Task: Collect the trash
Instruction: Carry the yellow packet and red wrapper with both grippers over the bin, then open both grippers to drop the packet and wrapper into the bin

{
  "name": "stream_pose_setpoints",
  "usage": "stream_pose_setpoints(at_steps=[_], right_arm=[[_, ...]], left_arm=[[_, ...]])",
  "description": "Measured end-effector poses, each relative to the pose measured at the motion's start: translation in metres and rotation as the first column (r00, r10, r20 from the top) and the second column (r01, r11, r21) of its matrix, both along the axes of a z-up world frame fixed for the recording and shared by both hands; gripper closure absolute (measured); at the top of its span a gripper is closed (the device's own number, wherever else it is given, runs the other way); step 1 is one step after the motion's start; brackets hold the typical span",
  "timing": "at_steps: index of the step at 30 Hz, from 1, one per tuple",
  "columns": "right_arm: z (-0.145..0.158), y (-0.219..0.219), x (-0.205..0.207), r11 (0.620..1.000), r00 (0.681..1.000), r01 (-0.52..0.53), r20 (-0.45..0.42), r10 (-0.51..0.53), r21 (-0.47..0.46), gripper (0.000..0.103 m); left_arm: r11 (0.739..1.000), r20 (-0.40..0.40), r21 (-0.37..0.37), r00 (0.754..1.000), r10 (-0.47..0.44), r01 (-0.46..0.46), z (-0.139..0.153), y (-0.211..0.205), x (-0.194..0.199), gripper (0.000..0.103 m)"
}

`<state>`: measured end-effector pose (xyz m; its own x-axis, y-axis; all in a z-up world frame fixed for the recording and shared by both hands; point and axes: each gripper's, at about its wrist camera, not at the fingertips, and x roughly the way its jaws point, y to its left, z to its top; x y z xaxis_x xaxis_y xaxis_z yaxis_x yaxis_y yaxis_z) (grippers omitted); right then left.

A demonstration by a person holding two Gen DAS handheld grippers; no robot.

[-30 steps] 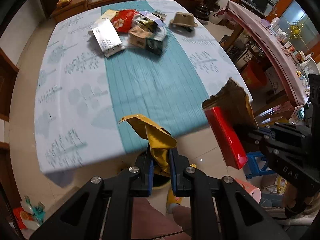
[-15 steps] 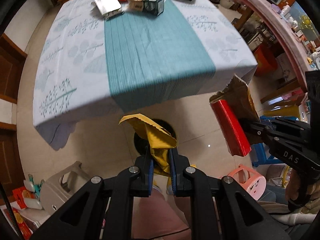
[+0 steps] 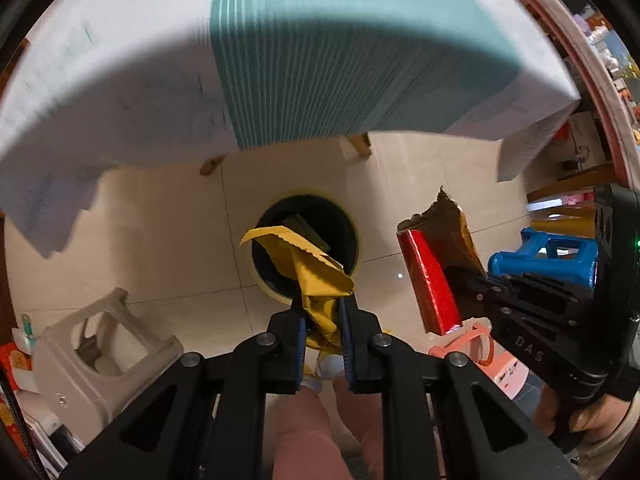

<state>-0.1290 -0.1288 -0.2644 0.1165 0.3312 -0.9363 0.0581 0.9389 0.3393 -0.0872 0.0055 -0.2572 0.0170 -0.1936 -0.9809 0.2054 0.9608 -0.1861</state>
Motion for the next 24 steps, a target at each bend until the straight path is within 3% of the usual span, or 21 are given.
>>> stream_pose_setpoints(at_steps=[4,7,12,13,15,16,17,20,24], right_arm=[[-0.056,0.006,0.005,0.999,0.999,0.042,-0.021,-0.042,-0.005,0.098],[-0.106,0.01,0.012,0.998,0.997,0.066,-0.03,-0.066,-0.015,0.097],[-0.171,0.014,0.026,0.992,0.991,0.127,-0.045,-0.127,-0.008,0.095],[-0.18,0.016,0.028,0.991,0.989,0.136,-0.056,-0.136,-0.001,0.094],[-0.204,0.016,0.031,0.987,0.984,0.162,-0.082,-0.161,0.005,0.079],[-0.206,0.016,0.035,0.986,0.983,0.167,-0.086,-0.165,0.008,0.062],[-0.212,0.016,0.037,0.985,0.981,0.174,-0.088,-0.172,0.006,0.053],[-0.214,0.015,0.038,0.982,0.979,0.191,-0.08,-0.19,0.006,0.052],[-0.198,0.017,0.033,0.982,0.981,0.186,-0.059,-0.187,-0.018,0.048]], left_arm=[[0.999,-0.014,-0.026,0.999,0.041,-0.041,-0.063,0.005,0.009,0.084],[0.998,0.001,-0.024,0.998,0.064,-0.064,-0.106,0.008,0.018,0.075],[0.999,0.001,0.007,0.999,0.049,-0.049,-0.166,0.008,0.031,0.037],[0.999,0.006,0.022,0.999,0.041,-0.041,-0.172,0.008,0.034,0.034],[0.998,0.022,0.053,0.999,0.03,-0.031,-0.183,0.005,0.038,0.025],[0.998,0.028,0.06,0.999,0.028,-0.029,-0.187,0.005,0.038,0.024],[0.998,0.029,0.064,0.999,0.026,-0.027,-0.19,0.006,0.039,0.024],[0.998,0.035,0.062,0.999,0.026,-0.028,-0.189,0.009,0.039,0.017],[0.997,0.06,0.067,0.998,0.021,-0.025,-0.176,0.012,0.037,0.016]])
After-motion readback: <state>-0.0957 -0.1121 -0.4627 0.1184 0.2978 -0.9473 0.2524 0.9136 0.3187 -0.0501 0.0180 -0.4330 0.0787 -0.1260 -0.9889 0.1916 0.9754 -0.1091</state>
